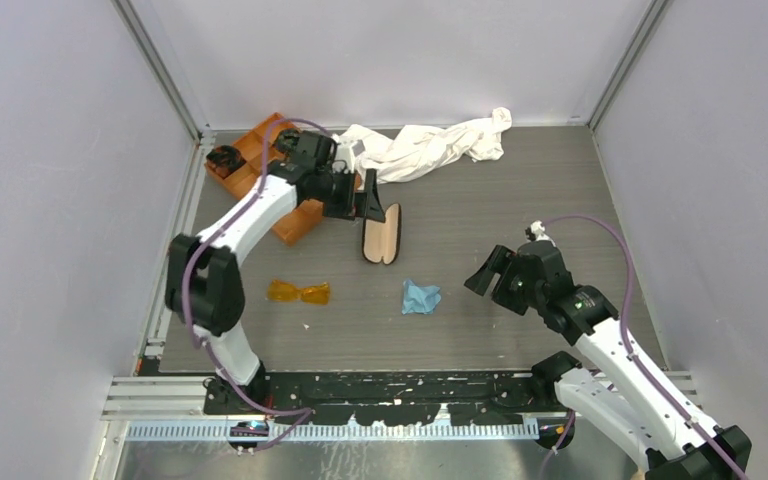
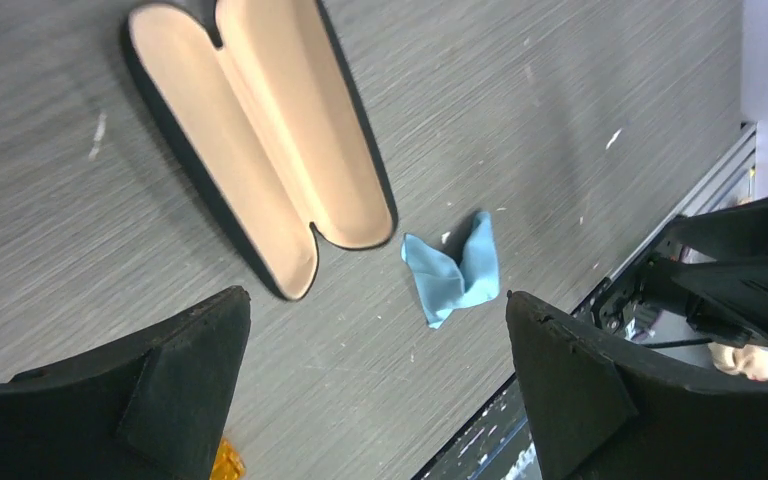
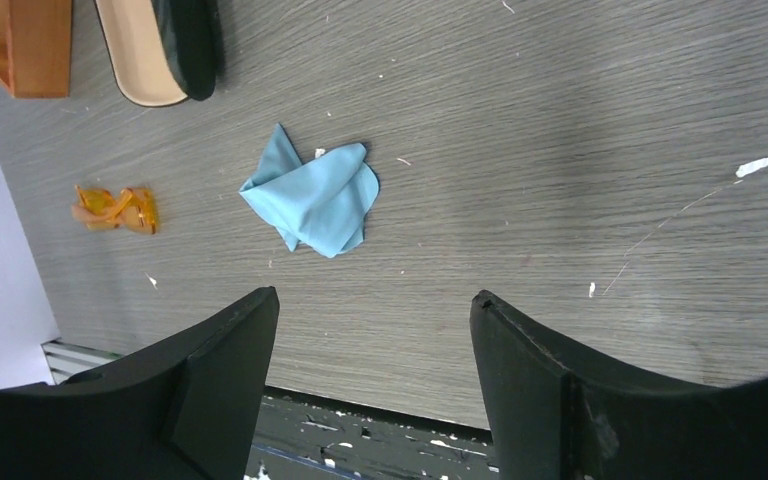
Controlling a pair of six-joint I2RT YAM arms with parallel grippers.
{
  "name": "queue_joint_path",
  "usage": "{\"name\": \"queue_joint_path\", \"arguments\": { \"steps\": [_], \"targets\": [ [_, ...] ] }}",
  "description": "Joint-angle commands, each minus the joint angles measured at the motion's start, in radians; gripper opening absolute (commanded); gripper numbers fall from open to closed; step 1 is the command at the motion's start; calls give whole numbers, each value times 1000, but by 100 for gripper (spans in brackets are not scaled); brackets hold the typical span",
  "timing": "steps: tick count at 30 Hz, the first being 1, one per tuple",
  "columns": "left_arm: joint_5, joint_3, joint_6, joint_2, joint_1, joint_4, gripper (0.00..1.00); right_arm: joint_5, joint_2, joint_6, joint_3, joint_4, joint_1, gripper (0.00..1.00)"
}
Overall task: Organize the sunglasses
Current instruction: Place the sunglasses case at the center of the board, then pick up the glasses cleaning cloth from the center of the board.
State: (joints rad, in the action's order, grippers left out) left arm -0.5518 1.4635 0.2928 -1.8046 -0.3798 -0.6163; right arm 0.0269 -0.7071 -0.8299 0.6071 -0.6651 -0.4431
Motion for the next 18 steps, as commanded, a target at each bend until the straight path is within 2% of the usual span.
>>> {"name": "queue_joint_path", "arguments": {
  "steps": [1,4,10,14,18],
  "targets": [
    [107,12,-13,204,-14,-73,100,-8,-15,34,56,-4,-19,77],
    [161,-60,26,339,-32,-80,100,-43,-45,35,60,6,-70,80],
    [287,-278,150,555,-112,-72,100,-188,-193,4,92,84,-269,79],
    [460,-416,223,695,-198,-82,100,-278,-365,3,151,132,-398,71],
    [508,-482,271,780,-208,-91,100,-323,-533,17,220,183,-514,64]
  ]
}}
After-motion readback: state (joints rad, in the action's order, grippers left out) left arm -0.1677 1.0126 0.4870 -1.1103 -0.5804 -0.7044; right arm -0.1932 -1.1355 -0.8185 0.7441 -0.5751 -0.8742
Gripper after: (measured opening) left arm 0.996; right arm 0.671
